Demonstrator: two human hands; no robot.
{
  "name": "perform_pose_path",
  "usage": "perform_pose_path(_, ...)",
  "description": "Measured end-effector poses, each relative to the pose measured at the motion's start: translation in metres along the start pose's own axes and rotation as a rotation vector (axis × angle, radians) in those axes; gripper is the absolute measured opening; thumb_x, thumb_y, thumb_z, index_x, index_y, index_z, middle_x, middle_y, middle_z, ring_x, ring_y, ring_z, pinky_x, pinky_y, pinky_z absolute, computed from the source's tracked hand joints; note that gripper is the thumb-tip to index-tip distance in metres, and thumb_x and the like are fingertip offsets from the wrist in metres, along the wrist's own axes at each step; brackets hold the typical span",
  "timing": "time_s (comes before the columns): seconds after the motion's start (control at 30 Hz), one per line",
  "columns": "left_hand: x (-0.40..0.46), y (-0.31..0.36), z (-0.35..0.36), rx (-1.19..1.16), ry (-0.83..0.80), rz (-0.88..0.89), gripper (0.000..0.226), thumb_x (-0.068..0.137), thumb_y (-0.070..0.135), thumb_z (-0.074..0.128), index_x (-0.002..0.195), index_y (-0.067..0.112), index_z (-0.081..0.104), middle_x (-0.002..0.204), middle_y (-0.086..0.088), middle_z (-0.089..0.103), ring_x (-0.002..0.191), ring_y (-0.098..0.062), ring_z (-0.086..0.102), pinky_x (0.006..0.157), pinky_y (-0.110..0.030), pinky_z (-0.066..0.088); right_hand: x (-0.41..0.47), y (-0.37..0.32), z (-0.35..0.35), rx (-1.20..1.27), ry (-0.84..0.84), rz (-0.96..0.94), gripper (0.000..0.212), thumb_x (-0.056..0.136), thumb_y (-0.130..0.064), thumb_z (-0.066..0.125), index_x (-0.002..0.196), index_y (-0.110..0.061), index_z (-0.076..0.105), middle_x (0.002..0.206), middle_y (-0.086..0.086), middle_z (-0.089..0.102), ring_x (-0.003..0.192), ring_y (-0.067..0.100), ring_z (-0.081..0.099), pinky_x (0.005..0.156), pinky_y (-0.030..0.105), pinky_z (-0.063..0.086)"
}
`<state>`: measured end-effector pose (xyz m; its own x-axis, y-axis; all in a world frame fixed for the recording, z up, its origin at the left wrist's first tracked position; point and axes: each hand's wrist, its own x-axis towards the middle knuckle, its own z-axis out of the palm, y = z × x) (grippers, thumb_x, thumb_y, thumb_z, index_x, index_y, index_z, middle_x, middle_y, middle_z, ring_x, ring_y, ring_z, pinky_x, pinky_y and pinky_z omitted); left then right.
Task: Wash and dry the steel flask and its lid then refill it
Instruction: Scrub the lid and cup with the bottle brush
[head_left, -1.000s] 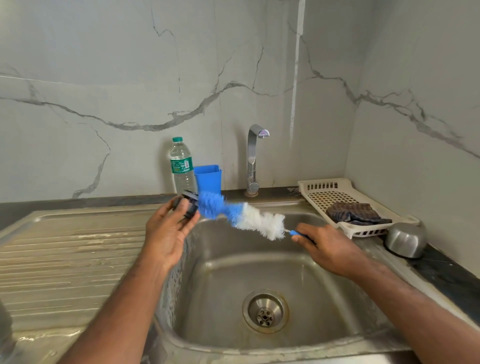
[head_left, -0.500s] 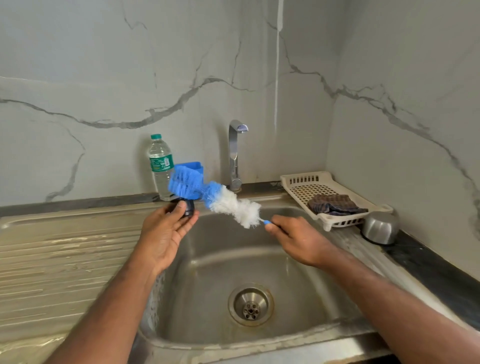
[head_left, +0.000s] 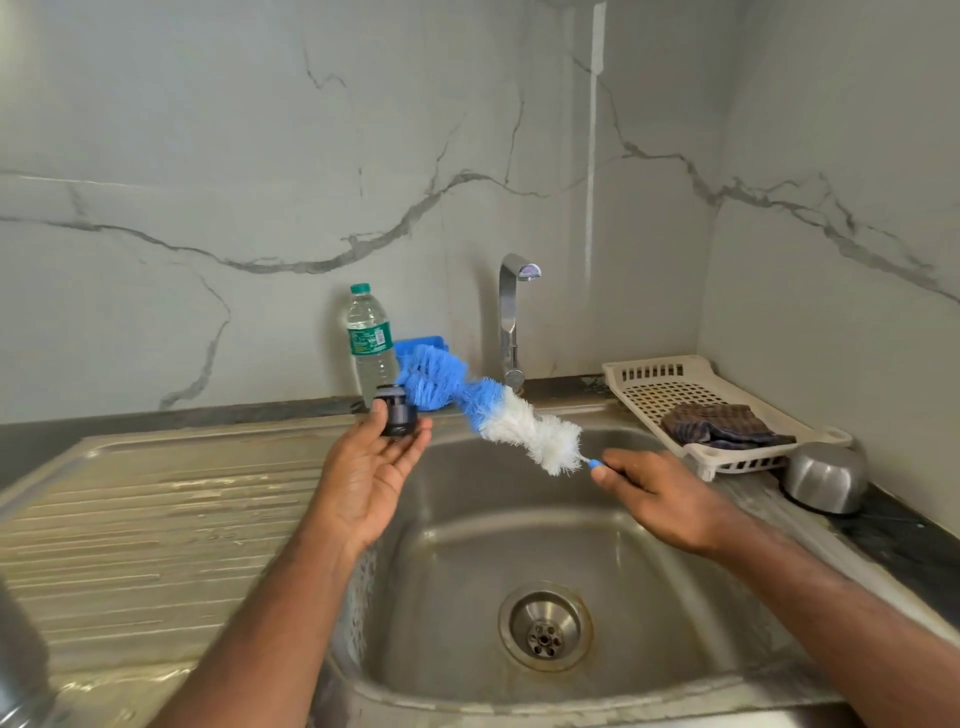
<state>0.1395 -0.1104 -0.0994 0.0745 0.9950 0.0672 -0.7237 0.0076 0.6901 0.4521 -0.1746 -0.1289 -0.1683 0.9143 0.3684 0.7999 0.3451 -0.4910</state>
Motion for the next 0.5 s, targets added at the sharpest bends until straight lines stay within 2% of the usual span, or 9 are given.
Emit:
perform_pose_path(0.07,-0.002,-0.006,0.004,0.112,-0.022,-0.036,0.041,0.097,0.035,0.056,0.121,0.002,0.059,0.107,-0.019,0.072,0.094,-0.025,0.073,0.083,-0.038,0.062,0.002,-0.009,0.006,0.012,0.013,-0.022,0.043,0.104,-0.04,0.05,0.067,-0.022,0.037,0.056,-0.009,0.04,0.054,0.007,0.037,0.055,0.028,0.032)
perform_pose_path(0.13,-0.003,-0.006,0.006,0.157,-0.005,-0.02,0.042,0.096,0.041,0.055,0.118,0.006,0.061,0.105,-0.014,0.073,0.092,-0.021,0.072,0.081,-0.035,0.056,0.002,-0.013,0.008,0.025,0.011,-0.03,0.043,0.104,-0.037,0.05,0.066,-0.022,0.037,0.055,-0.01,0.04,0.054,0.007,0.036,0.054,0.026,0.03)
perform_pose_path(0.2,-0.001,0.001,0.002,0.124,0.045,0.029,0.047,0.09,0.041,0.06,0.122,0.006,0.061,0.106,-0.014,0.072,0.089,-0.018,0.071,0.08,-0.031,0.052,0.0,-0.007,0.003,0.018,0.003,-0.022,0.043,0.103,-0.04,0.05,0.066,-0.022,0.037,0.055,-0.011,0.04,0.054,0.007,0.037,0.054,0.027,0.031)
perform_pose_path(0.27,0.002,0.008,-0.004,0.078,0.081,0.049,0.052,0.086,0.039,0.063,0.125,0.004,0.059,0.105,-0.015,0.07,0.088,-0.018,0.07,0.081,-0.03,0.053,-0.002,0.001,-0.001,-0.015,-0.008,-0.01,0.043,0.103,-0.044,0.049,0.068,-0.022,0.039,0.057,-0.009,0.043,0.054,0.006,0.039,0.056,0.035,0.036)
perform_pose_path(0.37,0.0,0.004,-0.004,0.117,0.044,0.006,0.048,0.091,0.036,0.062,0.123,0.0,0.059,0.104,-0.019,0.069,0.091,-0.021,0.069,0.083,-0.031,0.056,-0.002,0.004,0.001,-0.048,0.025,-0.017,0.04,0.102,-0.046,0.047,0.071,-0.023,0.039,0.058,-0.006,0.044,0.055,0.007,0.04,0.058,0.044,0.04)
perform_pose_path(0.5,-0.002,0.002,0.002,0.104,0.034,-0.059,0.052,0.097,0.046,0.055,0.117,-0.002,0.061,0.094,-0.018,0.069,0.083,-0.021,0.067,0.079,-0.033,0.055,0.0,0.0,0.0,-0.023,0.1,-0.029,0.04,0.103,-0.045,0.046,0.071,-0.022,0.039,0.059,-0.009,0.044,0.055,0.008,0.04,0.055,0.037,0.038)
